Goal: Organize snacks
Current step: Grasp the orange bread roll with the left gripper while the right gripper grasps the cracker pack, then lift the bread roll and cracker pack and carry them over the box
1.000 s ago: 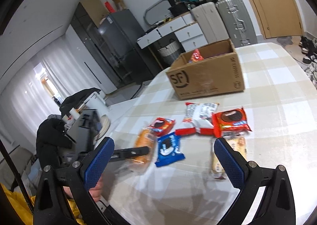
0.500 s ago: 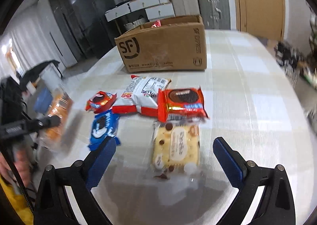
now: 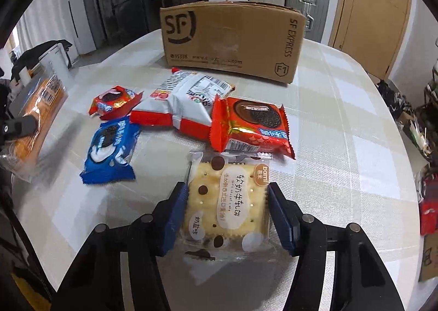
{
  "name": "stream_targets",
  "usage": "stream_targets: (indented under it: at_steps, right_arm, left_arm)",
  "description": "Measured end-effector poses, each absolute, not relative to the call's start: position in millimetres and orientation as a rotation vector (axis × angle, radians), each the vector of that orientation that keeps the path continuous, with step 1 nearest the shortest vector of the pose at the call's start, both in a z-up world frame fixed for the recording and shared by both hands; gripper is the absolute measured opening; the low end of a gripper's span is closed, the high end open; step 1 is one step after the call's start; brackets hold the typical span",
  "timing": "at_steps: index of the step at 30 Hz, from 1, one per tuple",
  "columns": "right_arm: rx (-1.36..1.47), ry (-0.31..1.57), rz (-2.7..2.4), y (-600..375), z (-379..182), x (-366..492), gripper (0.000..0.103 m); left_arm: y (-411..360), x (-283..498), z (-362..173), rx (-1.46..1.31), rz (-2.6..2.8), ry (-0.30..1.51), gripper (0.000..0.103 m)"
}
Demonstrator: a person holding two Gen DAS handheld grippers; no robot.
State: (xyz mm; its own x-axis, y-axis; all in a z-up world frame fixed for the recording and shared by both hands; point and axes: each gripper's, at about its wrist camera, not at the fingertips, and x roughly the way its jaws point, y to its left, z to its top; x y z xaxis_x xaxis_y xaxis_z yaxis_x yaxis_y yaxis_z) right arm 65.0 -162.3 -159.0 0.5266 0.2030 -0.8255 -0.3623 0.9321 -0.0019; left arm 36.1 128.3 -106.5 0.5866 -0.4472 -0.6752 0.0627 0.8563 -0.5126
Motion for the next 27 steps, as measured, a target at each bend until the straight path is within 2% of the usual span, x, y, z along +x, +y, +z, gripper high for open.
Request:
stream_targets:
  at_steps: [7,20,27]
  right_arm:
    - [-0.052,0.907,0.378,-178.7,-137.9,52.6,0.059]
    - [0.105,0.685,0.535,-178.3,-37.1,18.9,0.059]
    - [0.188,0.642,0.623,-171.9,-5.2,7.3,0.059]
  left_arm:
    - [127.1,29.0,-93.2,-0.452,-0.32,0.875,0.03]
    - [114.2,9.0,-43.6,-0.392,-0.363,0.788,0.03]
    - [106.9,-7.4,-11.5,-0.37,-0.405,0.729,0.03]
